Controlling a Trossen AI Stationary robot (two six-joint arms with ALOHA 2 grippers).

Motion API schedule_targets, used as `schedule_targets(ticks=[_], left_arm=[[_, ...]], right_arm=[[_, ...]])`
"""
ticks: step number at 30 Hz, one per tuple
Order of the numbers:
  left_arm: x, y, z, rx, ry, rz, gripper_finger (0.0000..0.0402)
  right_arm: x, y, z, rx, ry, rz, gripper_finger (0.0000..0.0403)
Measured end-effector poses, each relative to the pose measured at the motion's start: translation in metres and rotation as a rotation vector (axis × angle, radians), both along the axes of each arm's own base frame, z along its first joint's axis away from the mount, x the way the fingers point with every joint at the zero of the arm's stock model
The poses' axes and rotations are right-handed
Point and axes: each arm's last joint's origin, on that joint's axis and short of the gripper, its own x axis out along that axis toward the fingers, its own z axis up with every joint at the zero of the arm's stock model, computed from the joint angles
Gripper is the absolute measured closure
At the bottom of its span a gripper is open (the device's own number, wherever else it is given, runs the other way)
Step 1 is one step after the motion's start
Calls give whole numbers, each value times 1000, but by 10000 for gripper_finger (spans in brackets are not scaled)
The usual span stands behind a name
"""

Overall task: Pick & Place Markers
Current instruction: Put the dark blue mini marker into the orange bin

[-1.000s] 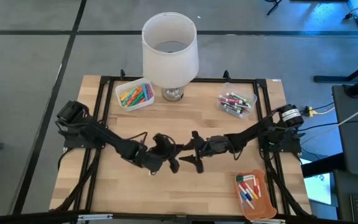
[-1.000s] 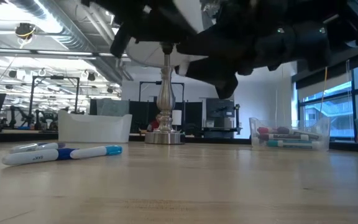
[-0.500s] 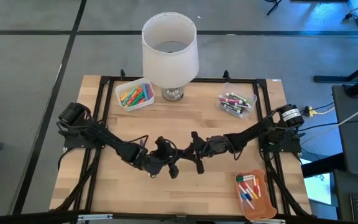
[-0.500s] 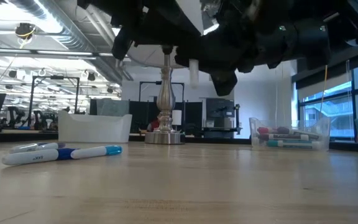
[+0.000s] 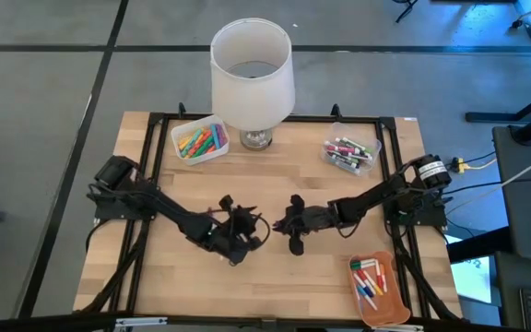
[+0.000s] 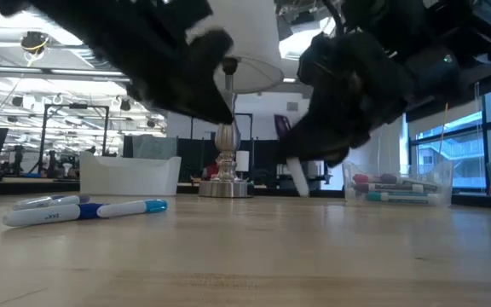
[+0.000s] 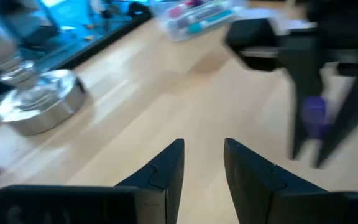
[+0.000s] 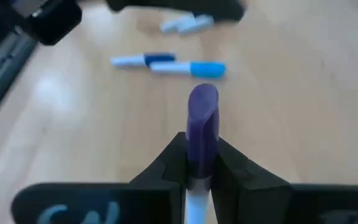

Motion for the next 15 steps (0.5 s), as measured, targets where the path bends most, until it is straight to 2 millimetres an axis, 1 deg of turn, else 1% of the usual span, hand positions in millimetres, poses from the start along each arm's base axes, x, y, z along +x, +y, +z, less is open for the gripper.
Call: schedule_targets(ticks=[6, 10, 15], left_arm=[[12, 9, -27, 9, 20, 48, 294], [19, 15, -44, -64, 54, 29, 294], [23, 17, -56, -203, 62, 3, 292]], right_arm=[[-9, 21, -4, -5, 42, -5, 360], [-16, 38, -4, -8, 38, -7, 360], [-26, 56, -7, -3, 58, -19, 360]])
